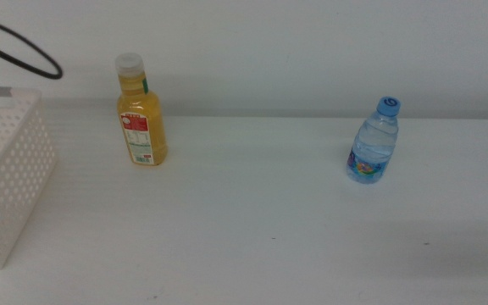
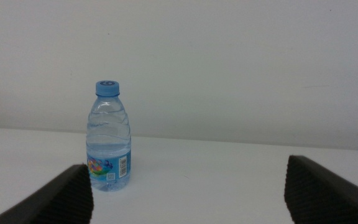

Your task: Use arms to grab the bottles and put them into the dustbin to the left of the table.

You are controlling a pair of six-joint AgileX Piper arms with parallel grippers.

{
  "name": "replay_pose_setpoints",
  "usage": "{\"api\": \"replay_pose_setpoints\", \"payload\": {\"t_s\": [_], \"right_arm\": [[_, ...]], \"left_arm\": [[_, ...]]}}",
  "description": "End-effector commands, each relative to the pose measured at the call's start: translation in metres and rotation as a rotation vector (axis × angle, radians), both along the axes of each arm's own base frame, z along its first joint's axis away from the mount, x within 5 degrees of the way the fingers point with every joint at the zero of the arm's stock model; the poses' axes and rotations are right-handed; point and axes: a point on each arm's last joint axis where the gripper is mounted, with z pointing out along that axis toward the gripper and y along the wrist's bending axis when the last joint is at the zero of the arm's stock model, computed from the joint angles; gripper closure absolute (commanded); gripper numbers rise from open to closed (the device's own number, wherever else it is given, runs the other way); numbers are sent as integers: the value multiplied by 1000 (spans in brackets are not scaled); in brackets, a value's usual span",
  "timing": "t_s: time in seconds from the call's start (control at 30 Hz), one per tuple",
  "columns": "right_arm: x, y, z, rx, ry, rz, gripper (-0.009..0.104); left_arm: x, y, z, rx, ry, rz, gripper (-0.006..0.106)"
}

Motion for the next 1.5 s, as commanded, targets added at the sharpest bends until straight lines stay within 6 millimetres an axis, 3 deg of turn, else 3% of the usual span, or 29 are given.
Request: {"api": "replay_pose_setpoints", "payload": {"t_s": [0.0,0.23,0.47,0.63,0.8,0.93,1.03,1.07,1.27,1.47], "right_arm": [[-1,0,-13,-9,4,0,13],[-1,0,-13,-9,4,0,13],[-1,0,-13,-9,4,0,13],[-1,0,-13,-9,4,0,13],[-1,0,-13,-9,4,0,13],[-1,0,-13,-9,4,0,13],[-1,0,-13,-9,4,0,13],[-1,0,-13,-9,4,0,13],[-1,0,-13,-9,4,0,13],[-1,0,-13,-9,4,0,13]], "left_arm": [[3,12,-2,11,78,-8,102],[15,35,-44,37,213,35,102],[22,38,-93,10,270,34,101],[25,40,-107,13,270,36,93],[27,40,-115,-3,282,31,70],[28,39,-116,1,287,27,35],[29,37,-108,42,297,46,9],[29,36,-102,59,305,65,6],[26,8,-43,127,252,114,7],[-1,-47,34,88,26,137,7]]}}
